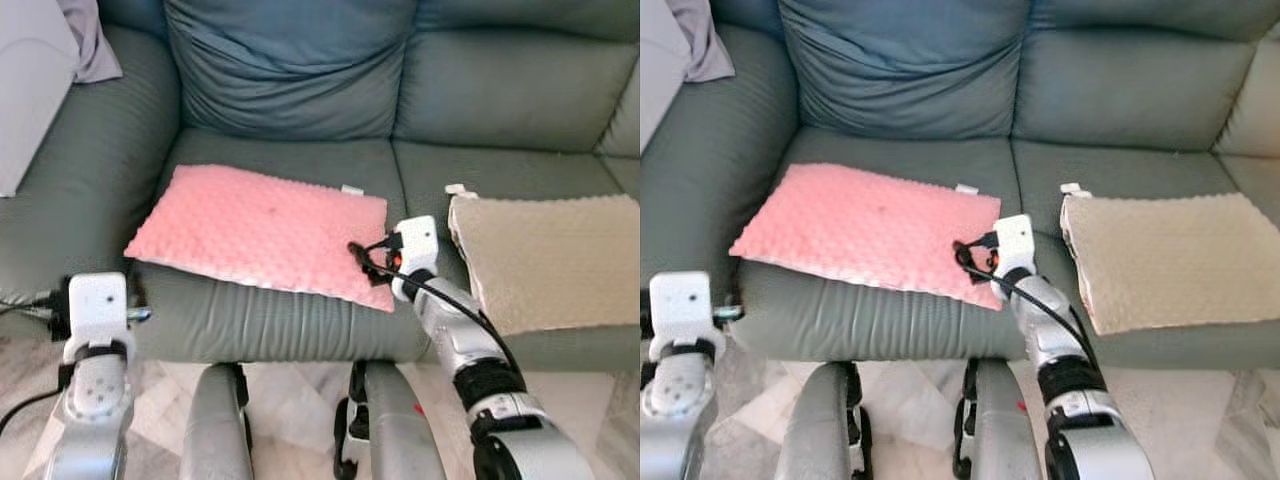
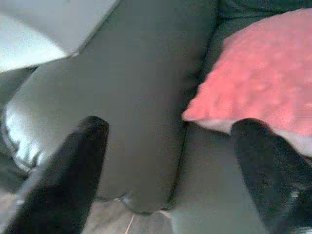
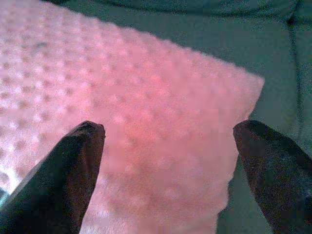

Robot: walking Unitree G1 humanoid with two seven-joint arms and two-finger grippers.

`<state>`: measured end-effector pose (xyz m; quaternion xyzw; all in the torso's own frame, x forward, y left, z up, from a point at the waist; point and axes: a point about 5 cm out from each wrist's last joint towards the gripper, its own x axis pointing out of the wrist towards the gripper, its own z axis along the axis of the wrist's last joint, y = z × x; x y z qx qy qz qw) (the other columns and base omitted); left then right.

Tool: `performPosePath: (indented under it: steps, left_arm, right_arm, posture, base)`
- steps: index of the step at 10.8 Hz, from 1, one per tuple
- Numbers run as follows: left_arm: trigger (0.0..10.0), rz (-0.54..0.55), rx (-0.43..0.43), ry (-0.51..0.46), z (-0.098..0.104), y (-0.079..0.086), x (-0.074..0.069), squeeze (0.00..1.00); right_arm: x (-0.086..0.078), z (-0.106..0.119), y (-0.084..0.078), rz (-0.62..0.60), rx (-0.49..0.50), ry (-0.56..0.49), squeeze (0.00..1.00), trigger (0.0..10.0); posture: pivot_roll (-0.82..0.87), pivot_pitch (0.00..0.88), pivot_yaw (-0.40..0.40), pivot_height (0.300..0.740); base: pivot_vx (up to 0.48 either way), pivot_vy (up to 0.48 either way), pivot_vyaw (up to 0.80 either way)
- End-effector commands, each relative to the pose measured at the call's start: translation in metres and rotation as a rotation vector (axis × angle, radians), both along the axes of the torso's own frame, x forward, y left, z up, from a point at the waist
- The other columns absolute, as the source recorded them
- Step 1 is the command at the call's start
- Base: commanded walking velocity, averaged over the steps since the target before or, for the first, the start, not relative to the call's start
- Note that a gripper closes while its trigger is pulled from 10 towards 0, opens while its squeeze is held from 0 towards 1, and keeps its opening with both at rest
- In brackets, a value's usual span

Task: Move the pillow to the sofa

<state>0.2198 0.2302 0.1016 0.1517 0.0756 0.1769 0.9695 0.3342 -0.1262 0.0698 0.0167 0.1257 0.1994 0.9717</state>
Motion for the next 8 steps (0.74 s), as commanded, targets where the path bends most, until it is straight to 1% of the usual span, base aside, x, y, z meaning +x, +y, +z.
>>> performPosePath:
  steps: [1,3,5,6,7,8]
  left_arm:
    - [10.0,-0.019,-0.003,0.023,-0.001,-0.004,-0.004,1.0]
    - [10.0,-0.043,-0.012,0.048,-0.001,-0.011,-0.006,1.0]
    - [10.0,-0.044,-0.011,0.06,0.0,-0.011,-0.007,1.0]
    - [10.0,-0.047,-0.015,0.067,0.0,-0.012,-0.006,1.0]
    - [10.0,-0.051,-0.022,0.074,0.0,-0.013,-0.004,0.98]
    - [10.0,-0.056,-0.028,0.08,-0.001,-0.016,-0.003,0.95]
  right_arm:
    - [-0.003,-0.007,0.001,0.011,0.019,0.044,1.0,10.0]
    - [-0.009,-0.026,0.006,0.036,0.079,0.176,1.0,10.0]
    - [-0.012,-0.032,0.007,0.063,0.068,0.225,1.0,10.0]
    - [-0.012,-0.035,0.002,0.046,0.042,0.243,1.0,10.0]
    - [-0.013,-0.039,-0.01,-0.002,0.01,0.262,1.0,10.0]
    - [-0.013,-0.042,-0.023,-0.054,-0.02,0.284,1.0,10.0]
  posture:
    - [0.1,0.221,-0.061,0.632]
    - [0.12,0.236,-0.058,0.632]
    - [0.12,0.244,-0.053,0.632]
    - [0.12,0.246,-0.051,0.632]
    - [0.12,0.245,-0.048,0.632]
    - [0.12,0.245,-0.048,0.632]
  base:
    - [0.0,0.0,0.0]
    - [0.0,0.0,0.0]
    - [0.0,0.0,0.0]
    - [0.0,0.0,0.0]
    - [0.0,0.0,0.0]
    - [0.0,0.0,0.0]
